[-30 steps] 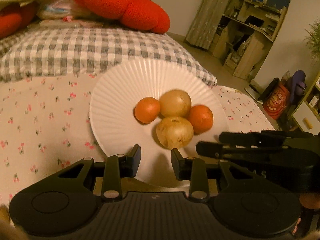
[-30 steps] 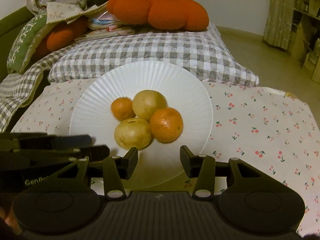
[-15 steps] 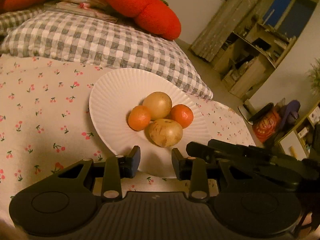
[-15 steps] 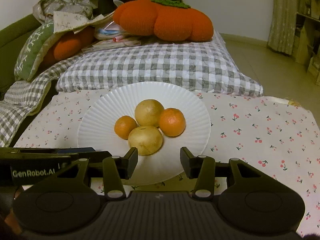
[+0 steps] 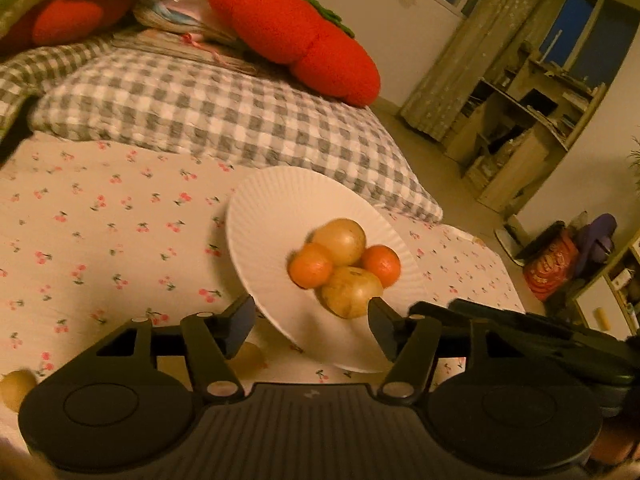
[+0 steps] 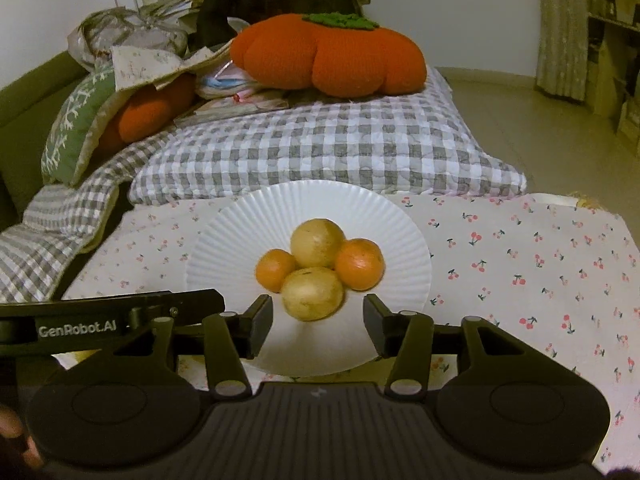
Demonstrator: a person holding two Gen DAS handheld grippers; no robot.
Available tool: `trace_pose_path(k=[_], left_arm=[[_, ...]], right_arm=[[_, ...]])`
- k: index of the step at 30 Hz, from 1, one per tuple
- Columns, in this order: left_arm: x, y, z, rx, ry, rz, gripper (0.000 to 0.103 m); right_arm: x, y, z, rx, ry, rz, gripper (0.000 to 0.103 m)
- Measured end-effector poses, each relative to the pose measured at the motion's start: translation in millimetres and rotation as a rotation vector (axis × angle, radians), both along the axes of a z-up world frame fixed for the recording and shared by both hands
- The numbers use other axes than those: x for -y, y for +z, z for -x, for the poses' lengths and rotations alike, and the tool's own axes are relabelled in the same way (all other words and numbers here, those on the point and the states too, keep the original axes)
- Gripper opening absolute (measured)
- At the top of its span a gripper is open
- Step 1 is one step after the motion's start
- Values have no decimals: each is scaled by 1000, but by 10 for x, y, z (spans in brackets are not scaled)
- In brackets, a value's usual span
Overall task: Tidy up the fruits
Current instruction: 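Withdraw both tools from the plate back over the scattered fruit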
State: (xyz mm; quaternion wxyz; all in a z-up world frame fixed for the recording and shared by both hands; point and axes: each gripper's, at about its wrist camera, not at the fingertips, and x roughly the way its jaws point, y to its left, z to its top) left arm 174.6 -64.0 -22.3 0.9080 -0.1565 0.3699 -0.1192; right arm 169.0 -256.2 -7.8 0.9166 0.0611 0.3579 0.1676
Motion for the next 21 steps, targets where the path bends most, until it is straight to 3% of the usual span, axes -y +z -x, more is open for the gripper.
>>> trace_pose_path(k=[10,21], left_arm=[[-132,107,94,1,31,-9,55],[-178,353,407,17,53,-180,60]], right_arm=[[52,53,80,-19,-29,-23,49],[-17,220,432,2,6,-44,53]])
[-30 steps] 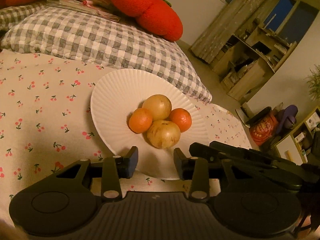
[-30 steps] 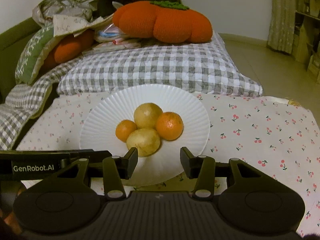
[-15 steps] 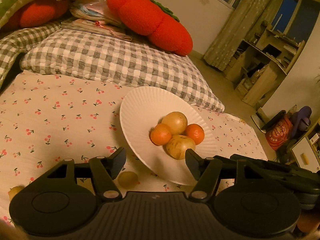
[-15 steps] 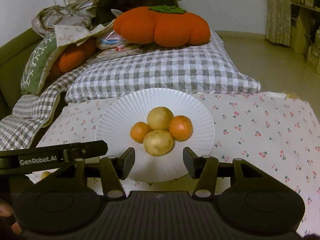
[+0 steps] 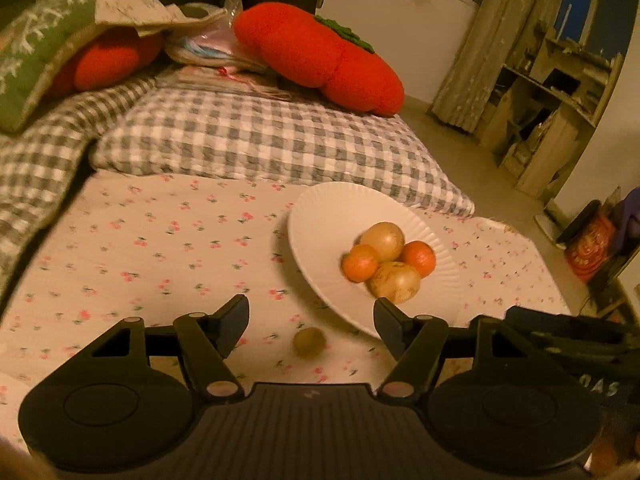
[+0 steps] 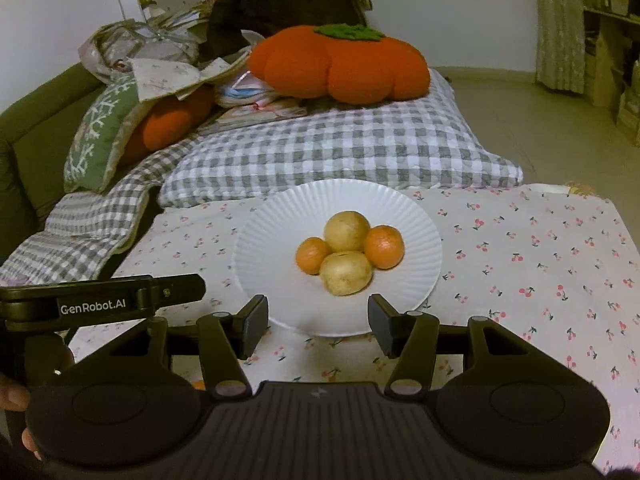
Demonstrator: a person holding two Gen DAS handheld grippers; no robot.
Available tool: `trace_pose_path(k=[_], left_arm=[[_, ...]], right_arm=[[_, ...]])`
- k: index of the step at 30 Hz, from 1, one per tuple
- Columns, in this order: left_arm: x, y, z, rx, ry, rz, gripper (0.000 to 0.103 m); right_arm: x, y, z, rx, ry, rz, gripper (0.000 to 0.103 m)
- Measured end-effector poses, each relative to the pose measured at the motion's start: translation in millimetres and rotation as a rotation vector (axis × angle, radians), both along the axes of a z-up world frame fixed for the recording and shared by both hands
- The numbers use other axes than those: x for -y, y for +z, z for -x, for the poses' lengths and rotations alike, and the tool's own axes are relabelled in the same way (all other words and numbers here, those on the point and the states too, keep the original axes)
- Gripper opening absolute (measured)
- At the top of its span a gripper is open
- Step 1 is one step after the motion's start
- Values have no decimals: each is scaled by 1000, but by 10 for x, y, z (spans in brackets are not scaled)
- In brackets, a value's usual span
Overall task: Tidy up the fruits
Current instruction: 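Withdraw both tools from the plate back over the scattered fruit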
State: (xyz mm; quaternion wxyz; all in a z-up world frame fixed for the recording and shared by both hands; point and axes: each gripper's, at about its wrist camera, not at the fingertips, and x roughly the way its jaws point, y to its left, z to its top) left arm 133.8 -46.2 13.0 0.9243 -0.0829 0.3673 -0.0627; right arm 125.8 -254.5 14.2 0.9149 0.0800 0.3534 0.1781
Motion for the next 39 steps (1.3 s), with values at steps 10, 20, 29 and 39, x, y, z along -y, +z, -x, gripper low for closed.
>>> trace_pose_path(k=[10,20,29,39], left_arm=[[-246,78,358,-1,34,-66,66],[-481,95,630,-18,61,-50,67],[-622,78,885,-41,71,1,67],[-611,-54,1095,-78,48,4,67]], right_arm=[[-178,52,299,44,32,55,54],[-303,117,590,56,86,53,56],[-393,110,739,45,111,89,57],[-371,6,772,-39,106,64,61]])
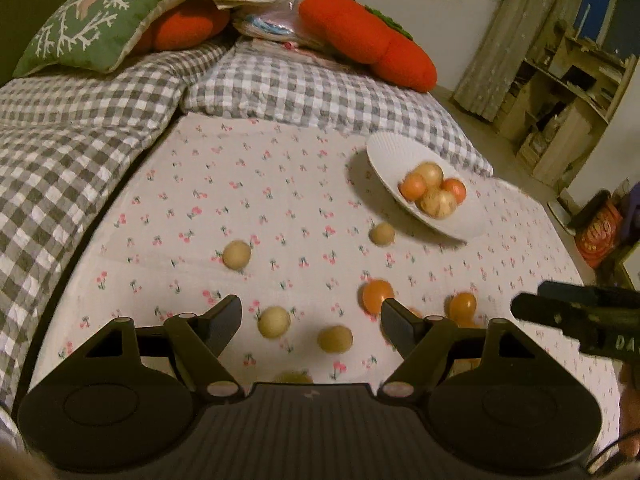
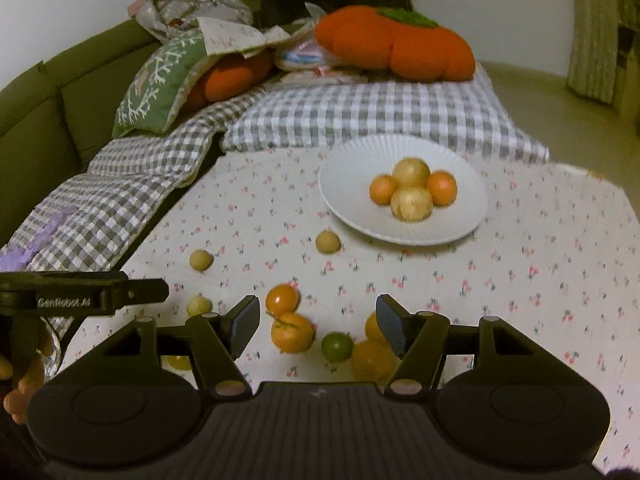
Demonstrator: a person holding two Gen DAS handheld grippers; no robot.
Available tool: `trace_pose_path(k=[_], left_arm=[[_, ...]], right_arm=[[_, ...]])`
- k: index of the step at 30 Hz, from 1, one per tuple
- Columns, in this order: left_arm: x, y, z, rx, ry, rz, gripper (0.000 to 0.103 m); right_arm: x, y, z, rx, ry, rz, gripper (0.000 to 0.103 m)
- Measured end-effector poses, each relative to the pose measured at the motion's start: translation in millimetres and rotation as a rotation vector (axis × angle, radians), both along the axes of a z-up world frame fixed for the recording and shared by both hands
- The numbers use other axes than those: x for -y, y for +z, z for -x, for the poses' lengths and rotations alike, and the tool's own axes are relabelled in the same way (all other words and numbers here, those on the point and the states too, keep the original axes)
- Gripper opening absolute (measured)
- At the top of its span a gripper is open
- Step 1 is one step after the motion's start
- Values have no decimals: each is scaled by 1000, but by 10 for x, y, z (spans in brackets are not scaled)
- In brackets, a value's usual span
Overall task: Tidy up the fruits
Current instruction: 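Withdraw both tools from the plate back over the scattered fruit, then close the left tool on a green-brown tomato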
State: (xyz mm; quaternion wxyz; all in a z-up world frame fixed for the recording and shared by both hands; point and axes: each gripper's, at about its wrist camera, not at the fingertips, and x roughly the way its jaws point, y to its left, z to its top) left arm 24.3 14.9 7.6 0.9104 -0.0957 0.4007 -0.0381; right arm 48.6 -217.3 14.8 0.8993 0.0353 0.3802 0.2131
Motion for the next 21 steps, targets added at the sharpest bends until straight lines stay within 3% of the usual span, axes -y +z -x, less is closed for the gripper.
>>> trace_pose_path(k=[10,21], left_arm=[[19,-279,60,-99,-3,17,65],[4,-522,-2,-204,16,46,41]], right_arm=[[0,-157,-10,-56,-5,16,61],[-89,-255,-80,-80,14,37,61]])
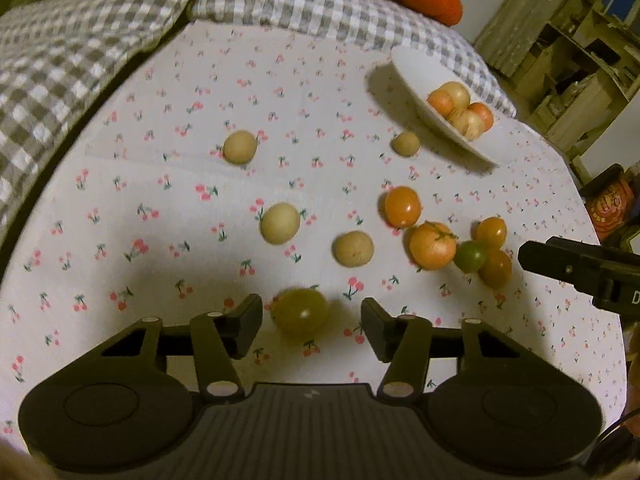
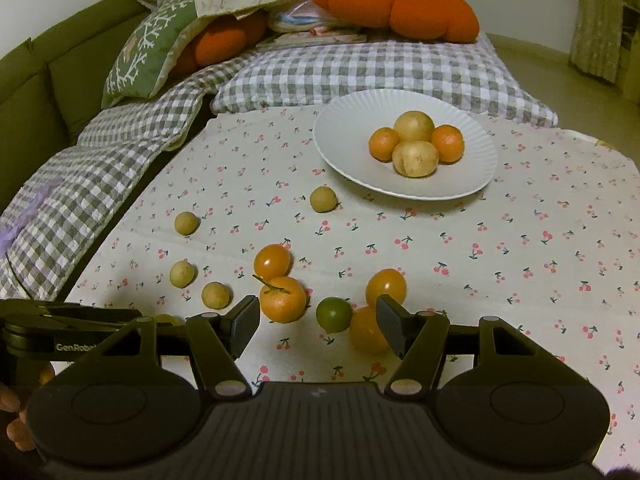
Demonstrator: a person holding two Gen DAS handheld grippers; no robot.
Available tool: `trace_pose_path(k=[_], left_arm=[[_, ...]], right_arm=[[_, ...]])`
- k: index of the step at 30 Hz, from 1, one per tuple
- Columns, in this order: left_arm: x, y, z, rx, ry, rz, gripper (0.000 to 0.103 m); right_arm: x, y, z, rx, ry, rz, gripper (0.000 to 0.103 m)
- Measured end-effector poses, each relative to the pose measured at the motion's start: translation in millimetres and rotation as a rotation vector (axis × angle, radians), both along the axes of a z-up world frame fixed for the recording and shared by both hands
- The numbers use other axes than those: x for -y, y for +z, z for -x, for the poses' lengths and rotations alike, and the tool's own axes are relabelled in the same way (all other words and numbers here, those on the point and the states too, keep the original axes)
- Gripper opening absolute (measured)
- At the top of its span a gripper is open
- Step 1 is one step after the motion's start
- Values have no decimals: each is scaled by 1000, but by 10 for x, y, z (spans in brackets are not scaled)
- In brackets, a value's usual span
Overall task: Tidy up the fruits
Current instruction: 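Close the left tool on a green-brown tomato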
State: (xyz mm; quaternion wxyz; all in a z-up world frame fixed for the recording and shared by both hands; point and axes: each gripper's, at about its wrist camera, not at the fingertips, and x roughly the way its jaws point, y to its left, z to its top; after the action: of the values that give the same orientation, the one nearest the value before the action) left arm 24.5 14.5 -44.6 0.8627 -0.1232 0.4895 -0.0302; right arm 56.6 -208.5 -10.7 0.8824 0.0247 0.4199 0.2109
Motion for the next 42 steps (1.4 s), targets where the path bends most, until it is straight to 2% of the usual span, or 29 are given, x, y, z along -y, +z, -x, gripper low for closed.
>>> trace_pose_path(k=[4,6,8,20,26,37,42], left_arm=[[25,-75,-37,-24,2,-11,33],[36,-111,-56,-36,2,-17,22],[48,-104,-58,-33,2,-34,17],[30,-52,-67,-6,20,-23,16],[34,11,-62,19,22,-5,16],[66,68,-60,45,16,-7,16],[79,83,-58,54,7,-17,16]], right_arm=[[-22,-34,-28,-4,2,16,60],[-37,-56,-35,-5,8,22,60],[-66,-73,-34,-1,19,30,60],[-473,-240,-23,87,172,149,59],[-575,-270,-46,147,211,189,59],[-675,-370,-137,144,234,234,55],[-724,-434,-182,136,243,260,46]])
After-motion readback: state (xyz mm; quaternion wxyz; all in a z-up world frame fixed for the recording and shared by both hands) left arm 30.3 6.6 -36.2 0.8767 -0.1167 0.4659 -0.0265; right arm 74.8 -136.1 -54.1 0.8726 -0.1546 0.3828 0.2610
